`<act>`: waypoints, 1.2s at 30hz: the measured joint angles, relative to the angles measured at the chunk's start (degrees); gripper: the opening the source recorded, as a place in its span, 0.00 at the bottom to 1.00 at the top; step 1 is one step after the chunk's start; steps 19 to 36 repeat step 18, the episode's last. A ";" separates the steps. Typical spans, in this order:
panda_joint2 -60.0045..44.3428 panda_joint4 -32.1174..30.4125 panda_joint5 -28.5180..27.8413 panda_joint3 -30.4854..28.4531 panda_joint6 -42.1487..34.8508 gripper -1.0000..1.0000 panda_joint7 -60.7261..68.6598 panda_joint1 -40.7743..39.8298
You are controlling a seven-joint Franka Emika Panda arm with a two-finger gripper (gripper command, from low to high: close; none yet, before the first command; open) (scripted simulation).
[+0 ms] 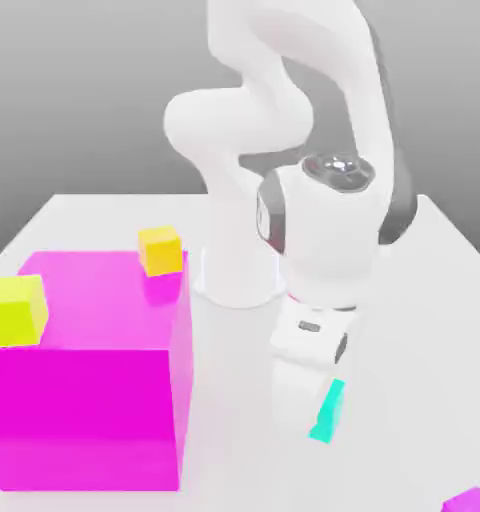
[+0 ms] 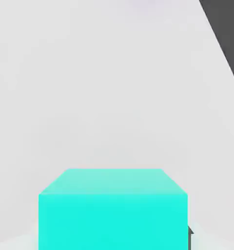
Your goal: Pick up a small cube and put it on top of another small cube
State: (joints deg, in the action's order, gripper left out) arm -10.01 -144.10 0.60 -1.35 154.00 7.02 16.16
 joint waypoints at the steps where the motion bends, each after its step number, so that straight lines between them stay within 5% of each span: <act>1: -0.89 2.07 -0.11 0.36 -1.17 0.00 -0.49 0.49; 11: -10.00 22.66 -1.58 3.42 -12.64 0.00 -5.45 6.29; 14: -15.27 24.54 -1.95 3.38 -9.26 0.00 -6.00 7.06; 15: -17.09 24.73 -2.06 3.29 -7.63 1.00 -6.10 7.17; 36: -17.09 24.73 -2.06 3.29 -7.63 1.00 -6.10 7.17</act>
